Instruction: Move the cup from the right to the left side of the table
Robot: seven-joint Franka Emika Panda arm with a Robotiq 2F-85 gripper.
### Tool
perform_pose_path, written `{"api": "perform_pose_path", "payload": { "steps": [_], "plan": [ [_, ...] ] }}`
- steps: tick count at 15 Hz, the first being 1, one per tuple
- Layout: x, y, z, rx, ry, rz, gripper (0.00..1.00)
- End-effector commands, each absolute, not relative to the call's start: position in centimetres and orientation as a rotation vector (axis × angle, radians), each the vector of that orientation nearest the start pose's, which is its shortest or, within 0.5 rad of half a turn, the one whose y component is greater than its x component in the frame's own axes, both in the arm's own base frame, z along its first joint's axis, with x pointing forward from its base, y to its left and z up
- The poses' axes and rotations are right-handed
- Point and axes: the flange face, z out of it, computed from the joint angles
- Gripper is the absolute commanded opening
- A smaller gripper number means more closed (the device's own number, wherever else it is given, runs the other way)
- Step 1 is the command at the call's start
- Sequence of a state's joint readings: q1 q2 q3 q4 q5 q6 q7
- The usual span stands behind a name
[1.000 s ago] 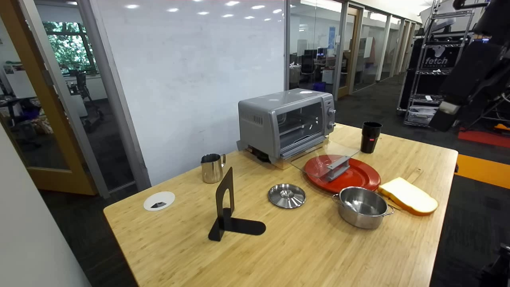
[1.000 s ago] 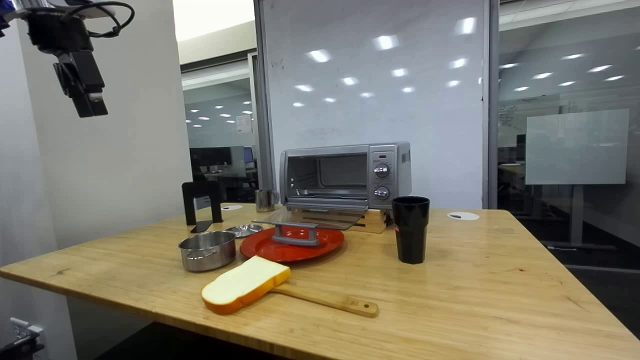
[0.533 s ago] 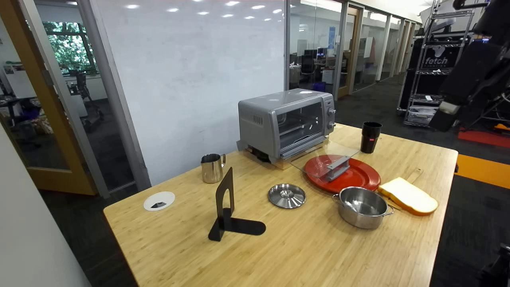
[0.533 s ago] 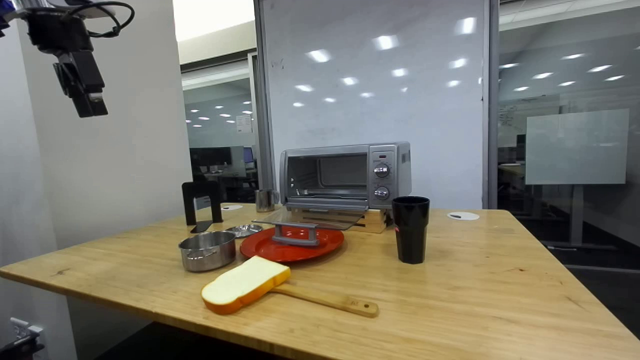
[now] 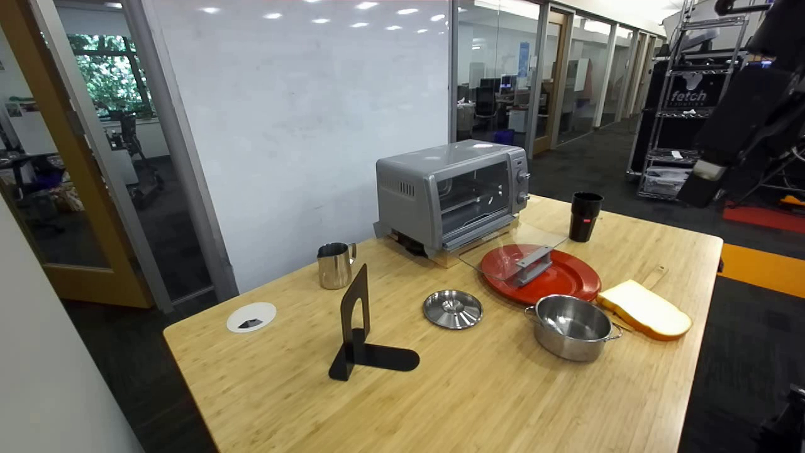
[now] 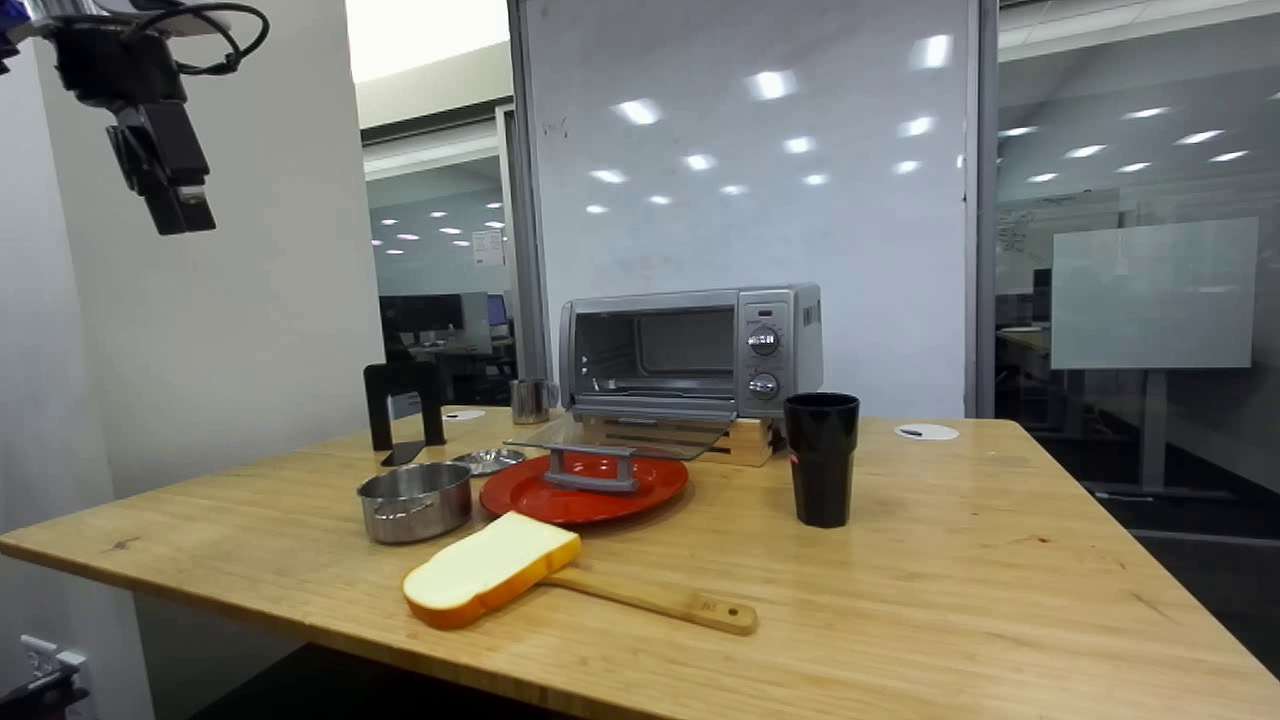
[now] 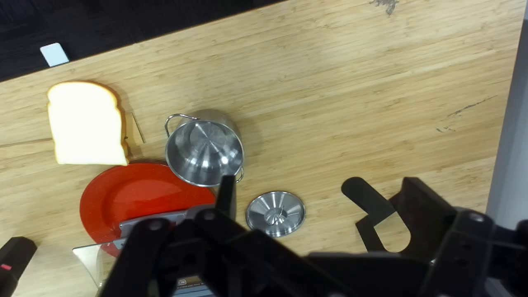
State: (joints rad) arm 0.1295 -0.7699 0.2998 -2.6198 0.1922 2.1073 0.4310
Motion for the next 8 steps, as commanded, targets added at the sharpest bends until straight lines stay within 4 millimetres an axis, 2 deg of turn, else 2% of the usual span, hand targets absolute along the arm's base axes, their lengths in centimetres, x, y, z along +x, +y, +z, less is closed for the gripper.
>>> {"api": "perform_pose_path", "payload": {
  "steps": [1,6,8],
  "plan": [
    [31.2,15.9,49.8,-3.051,0.210,-0.358,1.00],
    [31.2,15.9,49.8,-3.051,0.210,-0.358,1.00],
    [31.5,14.6,49.9,-3.045,0.214,-0.373,1.00]
  ]
}}
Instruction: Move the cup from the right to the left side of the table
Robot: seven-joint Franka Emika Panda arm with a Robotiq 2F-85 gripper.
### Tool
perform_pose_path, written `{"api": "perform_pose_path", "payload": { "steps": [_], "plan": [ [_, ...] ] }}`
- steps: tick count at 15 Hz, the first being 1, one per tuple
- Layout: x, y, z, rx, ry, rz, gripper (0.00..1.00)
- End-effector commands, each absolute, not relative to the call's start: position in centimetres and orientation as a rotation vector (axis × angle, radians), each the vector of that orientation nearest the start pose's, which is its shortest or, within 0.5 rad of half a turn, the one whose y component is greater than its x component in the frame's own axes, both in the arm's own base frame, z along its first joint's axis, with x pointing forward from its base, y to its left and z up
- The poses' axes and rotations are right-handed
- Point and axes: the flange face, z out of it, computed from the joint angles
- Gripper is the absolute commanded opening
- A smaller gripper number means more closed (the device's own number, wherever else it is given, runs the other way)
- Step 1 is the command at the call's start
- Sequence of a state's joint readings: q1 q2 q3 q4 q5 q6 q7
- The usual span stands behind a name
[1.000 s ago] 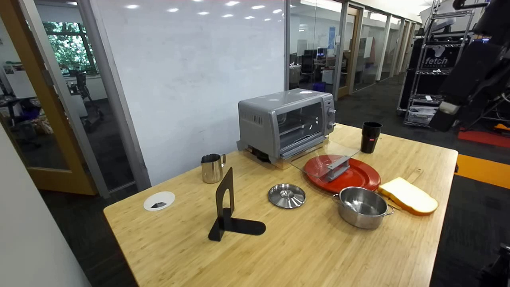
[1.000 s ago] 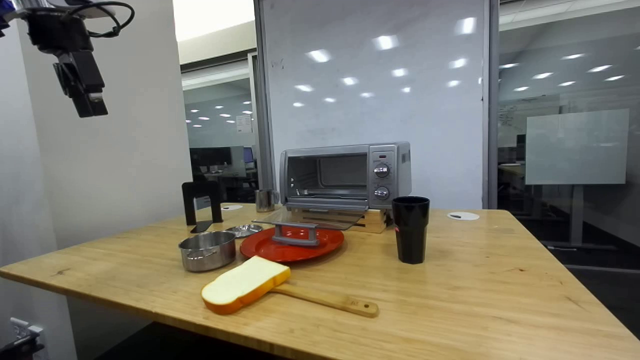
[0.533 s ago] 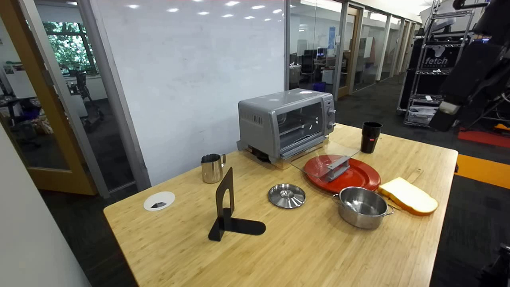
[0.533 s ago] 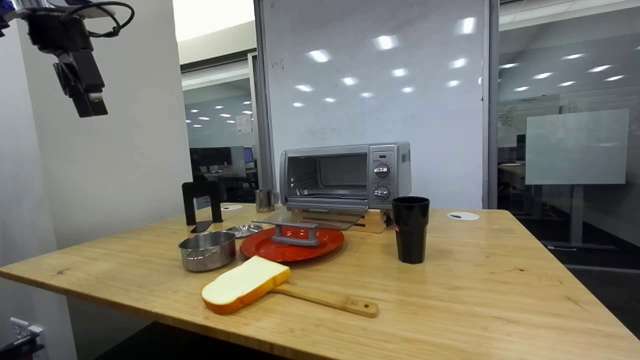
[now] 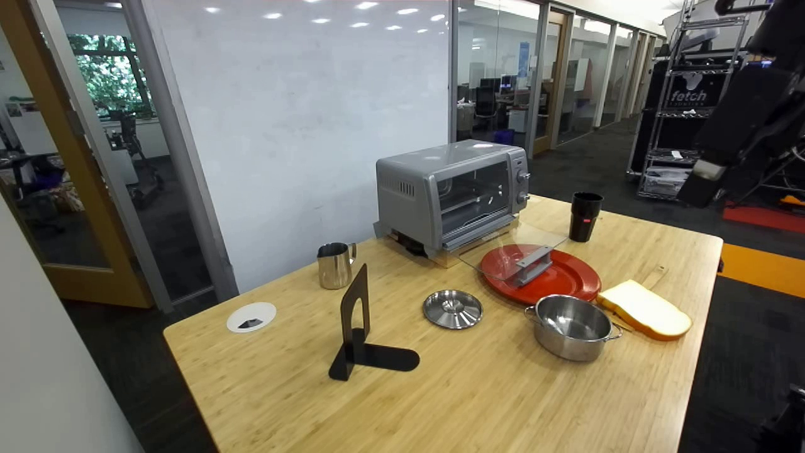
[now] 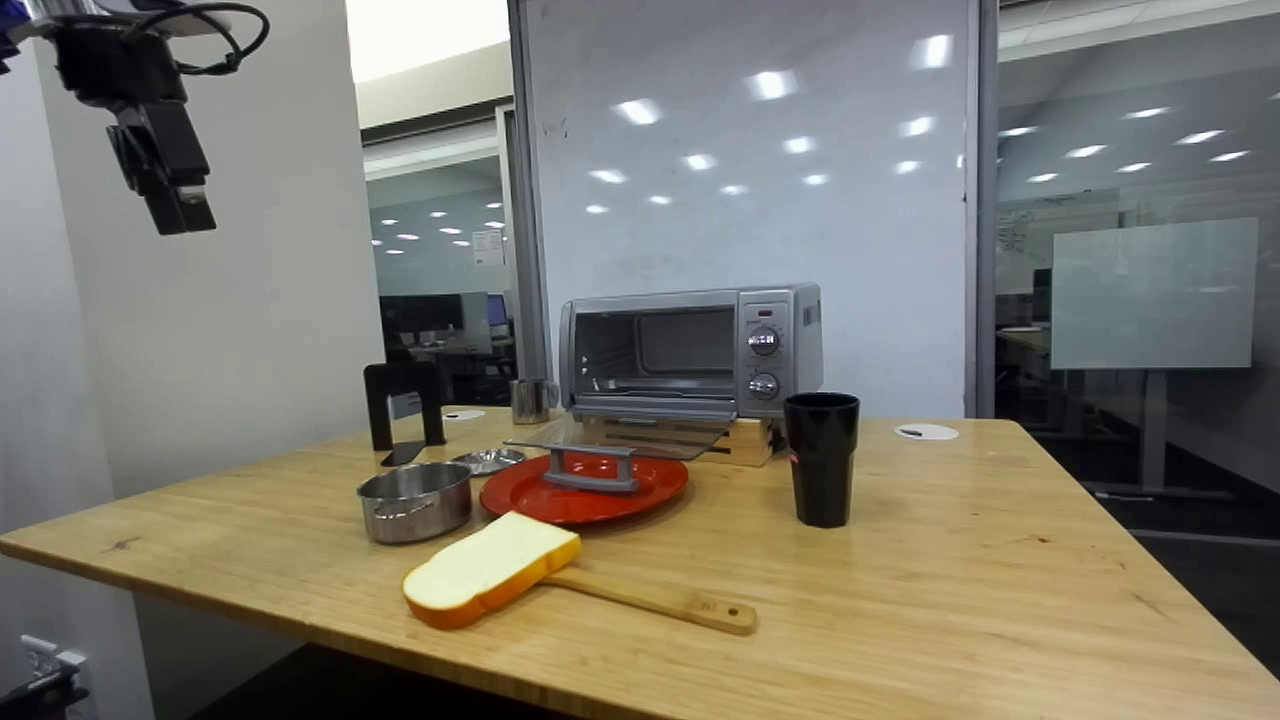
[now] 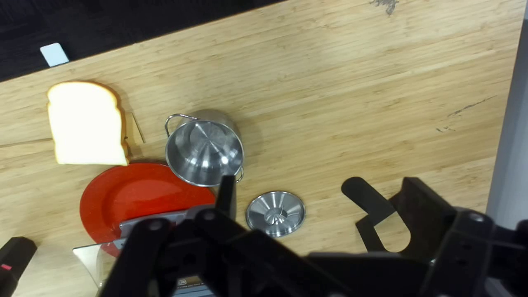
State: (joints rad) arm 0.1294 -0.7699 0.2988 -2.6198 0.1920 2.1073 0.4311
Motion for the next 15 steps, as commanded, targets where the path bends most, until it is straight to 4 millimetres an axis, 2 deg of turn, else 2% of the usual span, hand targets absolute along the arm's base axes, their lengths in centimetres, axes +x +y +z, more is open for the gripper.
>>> {"api": "perform_pose_path", "payload": {
  "steps": [1,3,5,8,12,15],
  "plan": [
    [31.7,13.5,49.9,-3.041,0.231,-0.390,1.00],
    [32.1,9.6,49.8,-3.025,0.297,-0.394,1.00],
    [32.7,4.6,49.5,-3.017,0.335,-0.384,1.00],
    [33.4,-4.0,48.7,-3.003,0.421,-0.333,1.00],
    [33.6,-15.4,46.5,-2.938,0.621,-0.251,1.00],
    [34.5,-21.4,45.1,-2.886,0.778,-0.203,1.00]
  ]
}}
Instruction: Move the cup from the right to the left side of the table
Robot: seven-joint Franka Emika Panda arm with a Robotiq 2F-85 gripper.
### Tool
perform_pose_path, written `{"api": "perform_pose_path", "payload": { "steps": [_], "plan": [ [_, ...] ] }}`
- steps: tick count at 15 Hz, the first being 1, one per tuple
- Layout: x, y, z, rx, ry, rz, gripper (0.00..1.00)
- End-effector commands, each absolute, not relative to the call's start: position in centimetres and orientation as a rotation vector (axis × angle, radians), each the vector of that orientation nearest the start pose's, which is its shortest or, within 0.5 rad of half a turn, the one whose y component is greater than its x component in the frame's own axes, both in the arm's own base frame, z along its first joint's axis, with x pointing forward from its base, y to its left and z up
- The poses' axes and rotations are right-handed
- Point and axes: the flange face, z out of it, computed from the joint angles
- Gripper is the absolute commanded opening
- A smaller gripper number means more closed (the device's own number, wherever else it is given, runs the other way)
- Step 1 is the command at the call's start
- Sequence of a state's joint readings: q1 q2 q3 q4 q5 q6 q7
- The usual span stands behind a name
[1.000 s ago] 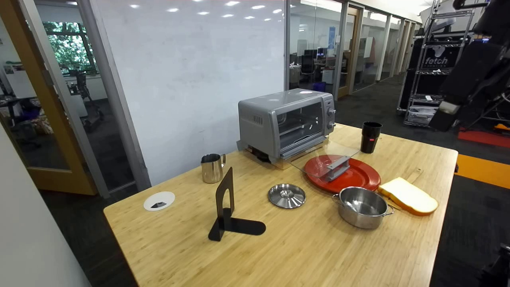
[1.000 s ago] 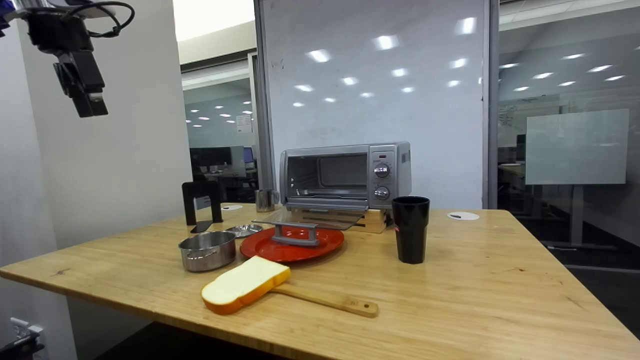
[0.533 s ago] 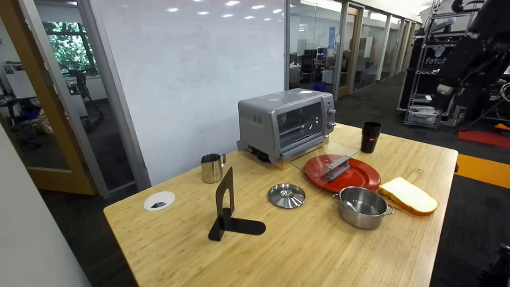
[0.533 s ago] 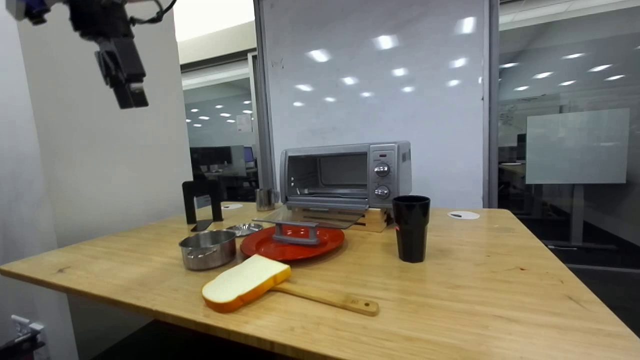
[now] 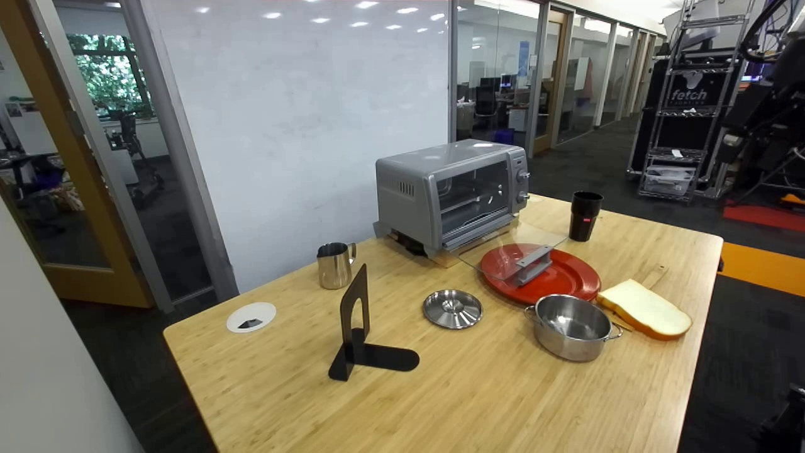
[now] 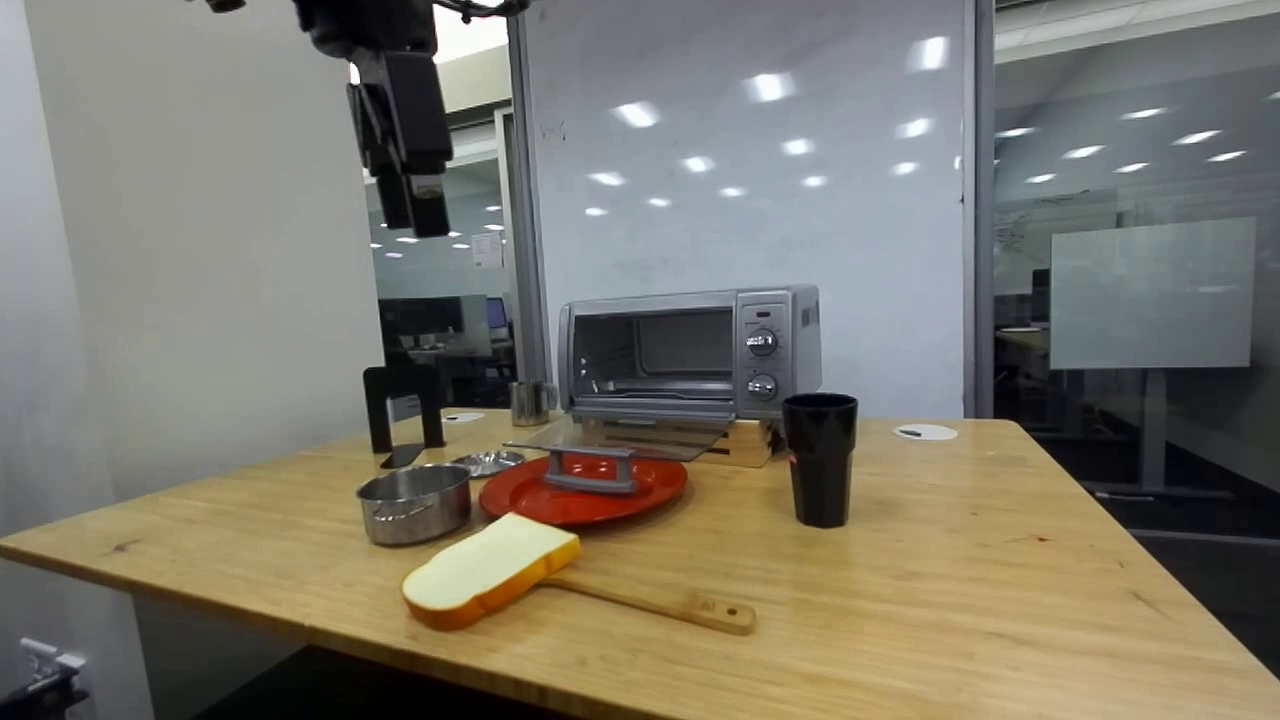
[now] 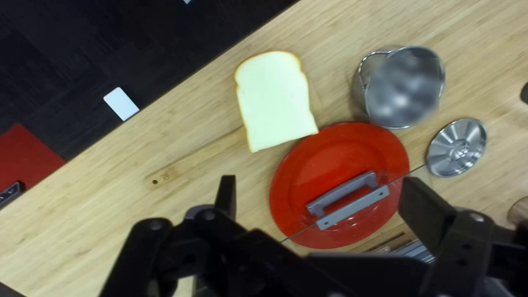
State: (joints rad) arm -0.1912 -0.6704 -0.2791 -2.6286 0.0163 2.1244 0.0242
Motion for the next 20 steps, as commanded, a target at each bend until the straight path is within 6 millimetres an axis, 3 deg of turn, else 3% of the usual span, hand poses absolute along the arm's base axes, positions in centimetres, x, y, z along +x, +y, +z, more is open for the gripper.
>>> {"api": "perform_pose_path", "payload": {
  "steps": [1,2,3,6,12,15,20],
  "plan": [
    [35.1,-22.6,45.0,-2.872,0.833,-0.177,1.00],
    [35.6,-23.4,44.8,-2.857,0.882,-0.166,1.00],
    [33.4,-21.4,45.3,-2.862,0.814,-0.210,1.00],
    [35.1,-23.0,44.8,-2.866,0.860,-0.168,1.00],
    [35.5,-23.7,44.9,-2.868,0.898,-0.178,1.00],
    [35.4,-26.1,45.5,-2.843,0.998,-0.206,1.00],
    [35.2,-31.6,46.2,-2.809,1.180,-0.229,1.00]
  ]
}}
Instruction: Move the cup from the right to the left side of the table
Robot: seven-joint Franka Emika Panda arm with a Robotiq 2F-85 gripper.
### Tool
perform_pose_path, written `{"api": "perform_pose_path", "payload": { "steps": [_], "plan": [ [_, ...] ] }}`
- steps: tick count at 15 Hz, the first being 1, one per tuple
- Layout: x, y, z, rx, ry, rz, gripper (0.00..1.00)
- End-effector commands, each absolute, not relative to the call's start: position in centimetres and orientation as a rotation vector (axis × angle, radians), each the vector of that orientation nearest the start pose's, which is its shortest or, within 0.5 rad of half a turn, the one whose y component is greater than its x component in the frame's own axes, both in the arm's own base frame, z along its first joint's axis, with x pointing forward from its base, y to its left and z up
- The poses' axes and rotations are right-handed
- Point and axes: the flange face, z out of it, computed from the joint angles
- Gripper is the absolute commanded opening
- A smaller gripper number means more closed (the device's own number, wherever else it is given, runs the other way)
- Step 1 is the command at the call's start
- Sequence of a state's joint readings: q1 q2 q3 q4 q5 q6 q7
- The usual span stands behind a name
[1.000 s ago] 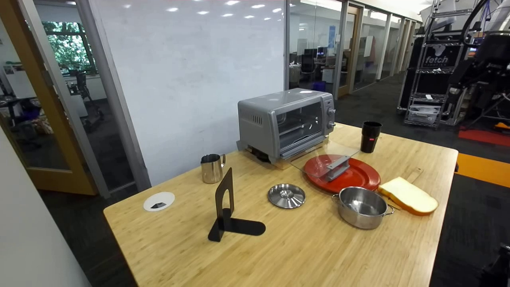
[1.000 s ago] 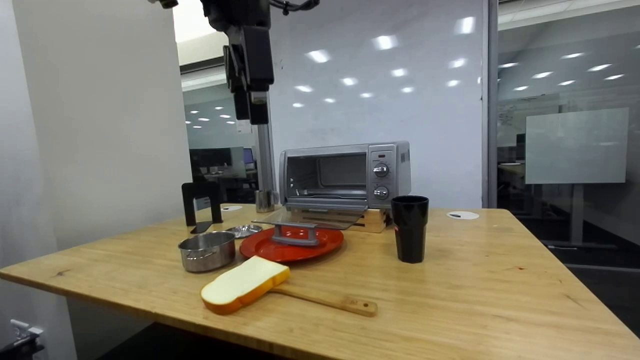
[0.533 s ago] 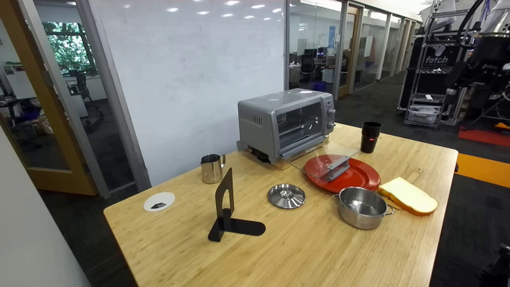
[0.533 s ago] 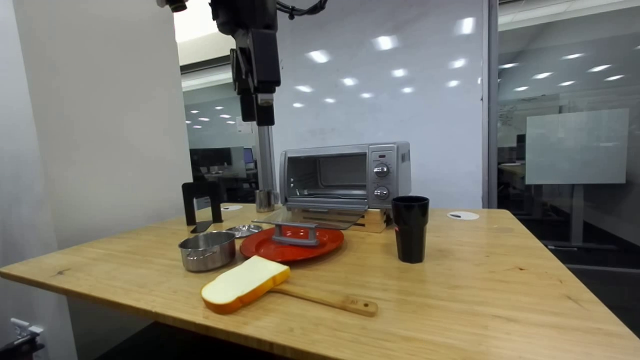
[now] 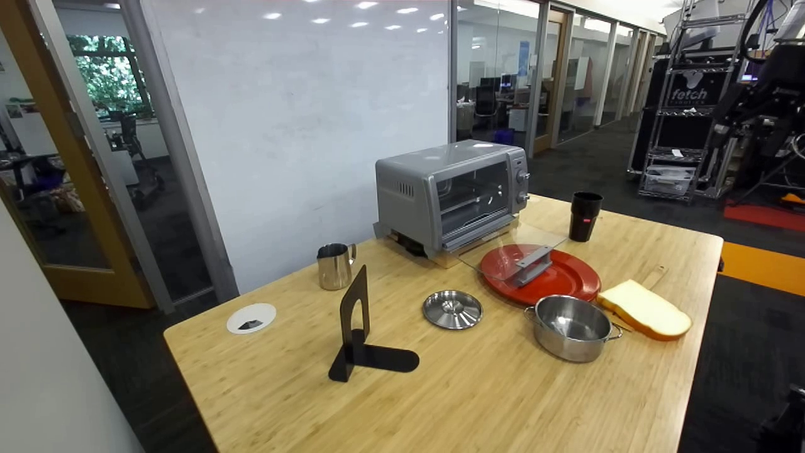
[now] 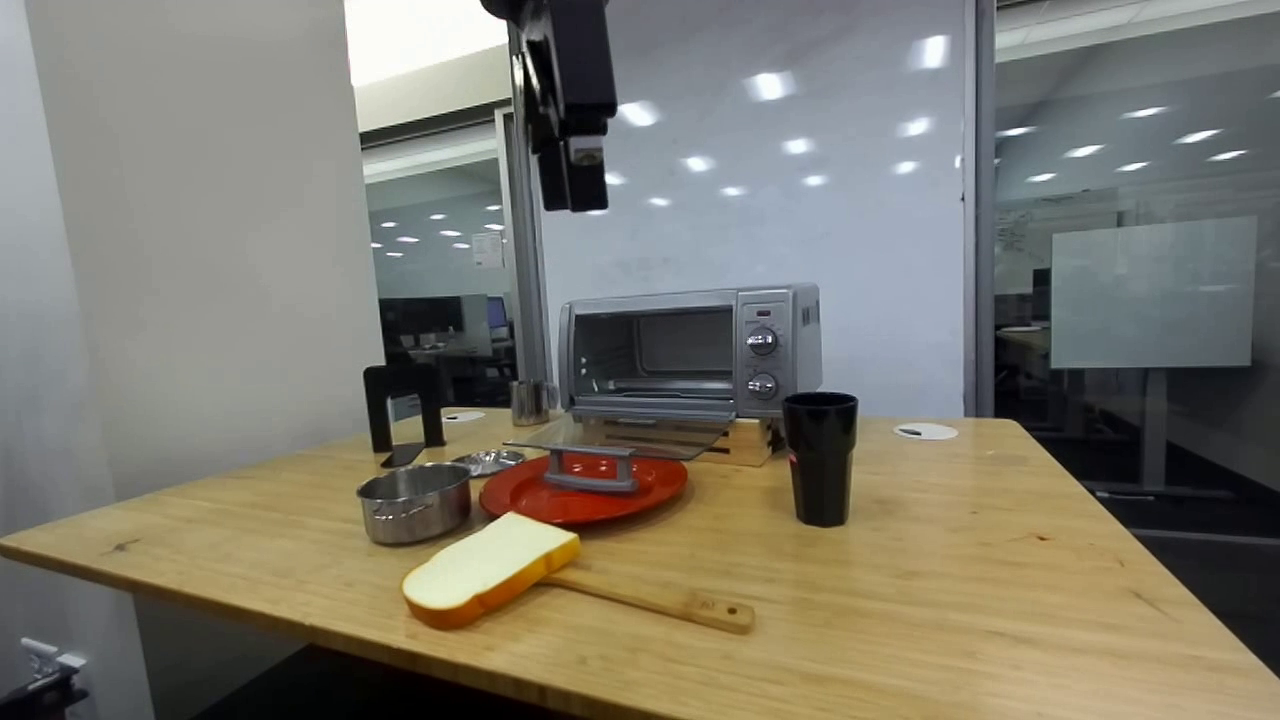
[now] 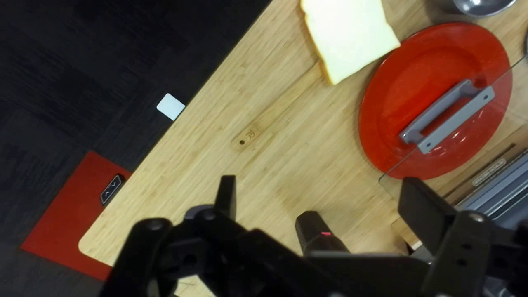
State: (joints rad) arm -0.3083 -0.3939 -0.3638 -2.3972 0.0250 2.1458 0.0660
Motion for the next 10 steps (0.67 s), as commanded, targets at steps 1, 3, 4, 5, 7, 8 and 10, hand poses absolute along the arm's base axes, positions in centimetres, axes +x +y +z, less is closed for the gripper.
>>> {"api": "perform_pose_path", "payload": {
  "steps": [1,3,4,5,7,8,10],
  "plan": [
    [35.4,-32.6,46.1,-2.805,1.208,-0.222,1.00],
    [35.9,-35.1,45.5,-2.796,1.260,-0.204,1.00],
    [36.5,-36.3,45.1,-2.790,1.285,-0.187,1.00],
    [36.9,-37.3,44.7,-2.788,1.306,-0.174,1.00],
    [38.3,-39.4,44.2,-2.784,1.350,-0.152,1.00],
    [39.2,-40.4,44.0,-2.776,1.377,-0.145,1.00],
    [40.9,-42.1,44.0,-2.771,1.421,-0.157,1.00]
  ]
}}
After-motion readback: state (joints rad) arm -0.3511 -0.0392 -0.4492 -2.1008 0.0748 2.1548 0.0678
